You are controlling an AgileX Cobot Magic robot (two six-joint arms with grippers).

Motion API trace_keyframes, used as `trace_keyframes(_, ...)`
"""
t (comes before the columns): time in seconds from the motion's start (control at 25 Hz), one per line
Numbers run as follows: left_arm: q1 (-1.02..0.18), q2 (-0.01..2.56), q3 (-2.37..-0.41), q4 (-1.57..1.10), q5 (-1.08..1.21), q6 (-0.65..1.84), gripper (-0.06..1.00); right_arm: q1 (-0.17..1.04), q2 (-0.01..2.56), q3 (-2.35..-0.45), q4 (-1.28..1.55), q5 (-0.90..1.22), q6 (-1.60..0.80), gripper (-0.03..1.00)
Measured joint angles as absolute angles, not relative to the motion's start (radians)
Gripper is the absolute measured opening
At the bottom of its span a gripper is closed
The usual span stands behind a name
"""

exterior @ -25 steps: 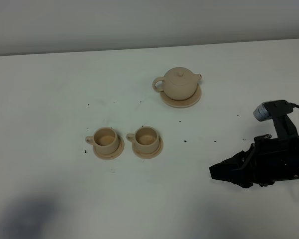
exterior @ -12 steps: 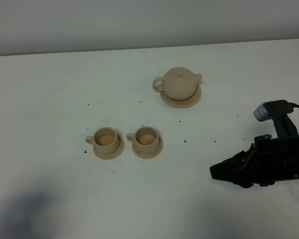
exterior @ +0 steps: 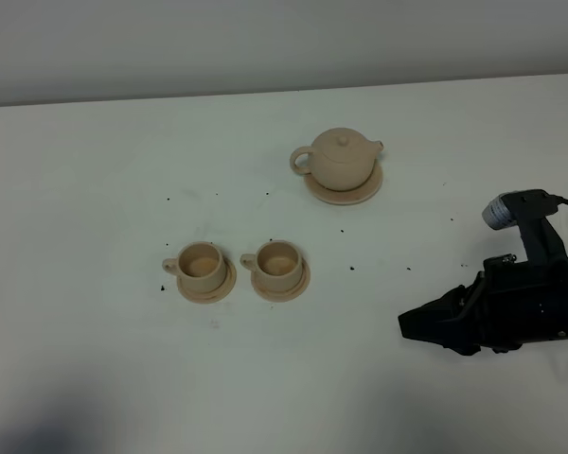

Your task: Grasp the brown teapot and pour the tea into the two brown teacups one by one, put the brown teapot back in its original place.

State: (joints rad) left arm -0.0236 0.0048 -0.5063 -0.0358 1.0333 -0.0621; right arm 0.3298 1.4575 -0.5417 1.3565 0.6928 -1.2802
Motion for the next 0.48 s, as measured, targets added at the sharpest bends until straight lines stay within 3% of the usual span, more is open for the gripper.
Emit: trace_keyframes(0.48,-0.024,0.010,-0.504,-0.036,1.033,-0.064,0.41,0.330,1.460,-0.741,1.348,0.704,-1.280,0.43)
